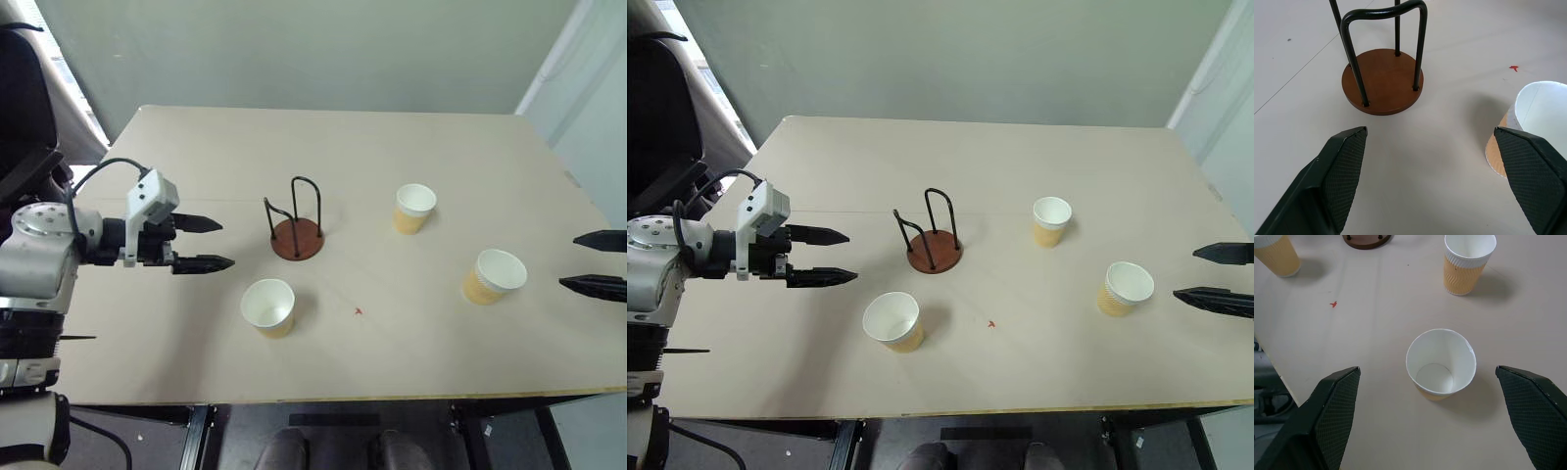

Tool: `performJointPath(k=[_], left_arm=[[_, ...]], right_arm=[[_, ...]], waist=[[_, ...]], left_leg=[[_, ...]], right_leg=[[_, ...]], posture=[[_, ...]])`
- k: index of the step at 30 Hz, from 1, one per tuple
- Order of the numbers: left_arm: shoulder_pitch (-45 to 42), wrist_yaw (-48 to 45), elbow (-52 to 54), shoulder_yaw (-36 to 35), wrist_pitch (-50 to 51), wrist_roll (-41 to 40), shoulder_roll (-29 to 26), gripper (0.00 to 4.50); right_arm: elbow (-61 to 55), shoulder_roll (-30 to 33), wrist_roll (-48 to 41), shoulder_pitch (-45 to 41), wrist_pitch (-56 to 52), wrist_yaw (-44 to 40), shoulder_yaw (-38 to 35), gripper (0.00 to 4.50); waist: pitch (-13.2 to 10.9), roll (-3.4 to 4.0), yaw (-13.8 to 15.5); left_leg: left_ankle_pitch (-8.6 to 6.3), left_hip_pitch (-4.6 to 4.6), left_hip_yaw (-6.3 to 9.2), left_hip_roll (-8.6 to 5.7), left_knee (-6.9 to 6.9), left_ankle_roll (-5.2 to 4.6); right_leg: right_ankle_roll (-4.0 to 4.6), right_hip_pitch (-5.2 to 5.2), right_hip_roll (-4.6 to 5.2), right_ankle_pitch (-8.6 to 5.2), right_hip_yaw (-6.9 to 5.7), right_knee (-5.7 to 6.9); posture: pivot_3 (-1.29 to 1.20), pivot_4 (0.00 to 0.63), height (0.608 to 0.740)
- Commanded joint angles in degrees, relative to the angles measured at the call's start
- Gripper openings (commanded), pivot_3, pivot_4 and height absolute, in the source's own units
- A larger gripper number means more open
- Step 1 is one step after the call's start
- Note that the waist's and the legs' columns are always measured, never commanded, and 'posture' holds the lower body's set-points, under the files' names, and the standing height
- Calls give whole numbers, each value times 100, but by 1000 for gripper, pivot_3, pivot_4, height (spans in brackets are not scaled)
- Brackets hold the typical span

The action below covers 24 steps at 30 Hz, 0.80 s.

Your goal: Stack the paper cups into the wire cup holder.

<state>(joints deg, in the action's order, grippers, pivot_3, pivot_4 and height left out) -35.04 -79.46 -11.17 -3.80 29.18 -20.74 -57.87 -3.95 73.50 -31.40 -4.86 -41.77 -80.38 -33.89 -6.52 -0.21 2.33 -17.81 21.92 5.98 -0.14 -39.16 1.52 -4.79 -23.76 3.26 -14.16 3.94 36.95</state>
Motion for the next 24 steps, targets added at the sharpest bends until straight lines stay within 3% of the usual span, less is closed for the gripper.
performJointPath(k=[1, 7, 13, 24], left_arm=[[-4, 4, 143, -210, 3, -71, -214, 4434], [30, 56, 178, -190, -59, -91, -210, 4434], [-592, -2, -426, 276, -474, 196, 213, 4434], [-2905, 588, -4198, 1269, -2717, 1737, 1912, 4434]], right_arm=[[-2, 76, -76, -67, 45, -22, -77, 4500], [7, 114, -84, -98, 66, -68, -3, 4500], [-75, 143, -97, -74, 5, -108, -79, 4500], [-634, -67, -167, 389, -408, 14, -841, 4500]], waist=[[0, 0, -3], [0, 0, -3], [0, -1, 23], [-6, -11, 64]], left_leg=[[0, 0, 0, 0, 0, 0], [1, -1, 1, 1, 2, 2], [2, -1, 2, 0, 0, 2], [3, 11, -1, 0, -4, 1]], right_leg=[[0, 0, 0, 0, 0, 0], [1, 0, -1, 0, 0, 0], [1, 1, 0, 0, -1, 2], [-5, 5, 4, 6, -7, 3]], posture=[[0, 150, 740], [0, 150, 740], [0, 150, 740], [0, 150, 740]])
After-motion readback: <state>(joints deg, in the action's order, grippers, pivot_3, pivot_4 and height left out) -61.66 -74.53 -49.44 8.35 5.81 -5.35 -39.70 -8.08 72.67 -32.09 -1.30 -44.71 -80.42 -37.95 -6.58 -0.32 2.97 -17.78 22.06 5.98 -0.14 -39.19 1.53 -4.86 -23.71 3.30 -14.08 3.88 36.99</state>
